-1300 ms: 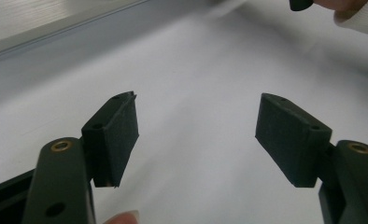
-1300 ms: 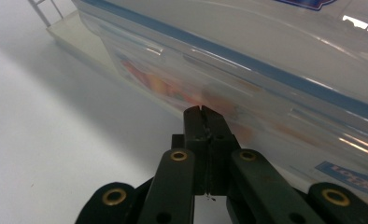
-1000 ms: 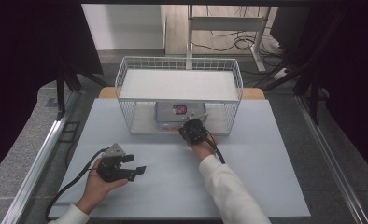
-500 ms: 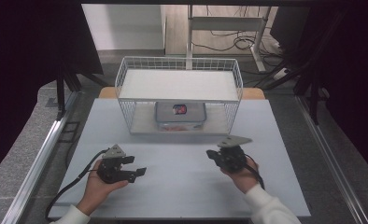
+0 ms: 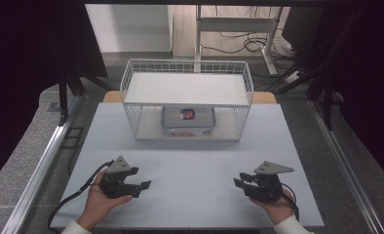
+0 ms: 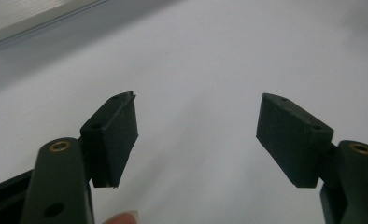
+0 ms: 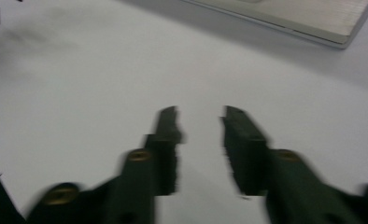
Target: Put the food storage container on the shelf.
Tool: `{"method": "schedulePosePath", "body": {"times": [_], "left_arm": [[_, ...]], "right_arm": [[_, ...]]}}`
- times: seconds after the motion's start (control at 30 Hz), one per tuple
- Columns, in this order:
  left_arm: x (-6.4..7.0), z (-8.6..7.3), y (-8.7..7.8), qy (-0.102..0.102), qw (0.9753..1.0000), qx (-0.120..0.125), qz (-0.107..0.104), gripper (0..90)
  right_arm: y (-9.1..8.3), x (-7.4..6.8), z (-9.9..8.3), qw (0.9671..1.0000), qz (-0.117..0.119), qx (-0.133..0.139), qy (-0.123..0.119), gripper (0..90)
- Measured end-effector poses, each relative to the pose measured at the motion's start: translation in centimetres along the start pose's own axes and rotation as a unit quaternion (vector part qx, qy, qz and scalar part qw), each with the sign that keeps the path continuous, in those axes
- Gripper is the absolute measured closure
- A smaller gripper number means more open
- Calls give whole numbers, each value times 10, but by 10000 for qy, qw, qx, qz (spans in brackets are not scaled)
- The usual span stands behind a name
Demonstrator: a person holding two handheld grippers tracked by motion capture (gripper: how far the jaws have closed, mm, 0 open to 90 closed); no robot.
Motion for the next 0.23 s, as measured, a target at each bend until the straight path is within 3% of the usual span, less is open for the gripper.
{"method": "schedulePosePath", "body": {"times": [0.03,0.07,0.23], "left_arm": [[0,0,0,17,10000,-5,5,284],[0,0,0,17,10000,-5,5,283],[-2,0,1,14,10000,-17,22,277]], "right_arm": [[1,0,3,9999,-66,82,21,412],[1,0,3,9999,-66,82,21,412],[3,6,3,9998,-170,132,59,237]]}}
Point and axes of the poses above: each handheld gripper's, and its own axes: y roughly forward along the jaws, z roughly out of its top, x roughly to its right, the point moved 8 cm from there along y, roughly forward along the jaws, and after that the axes turned 6 degrees about -z, right-handed, at the moved point
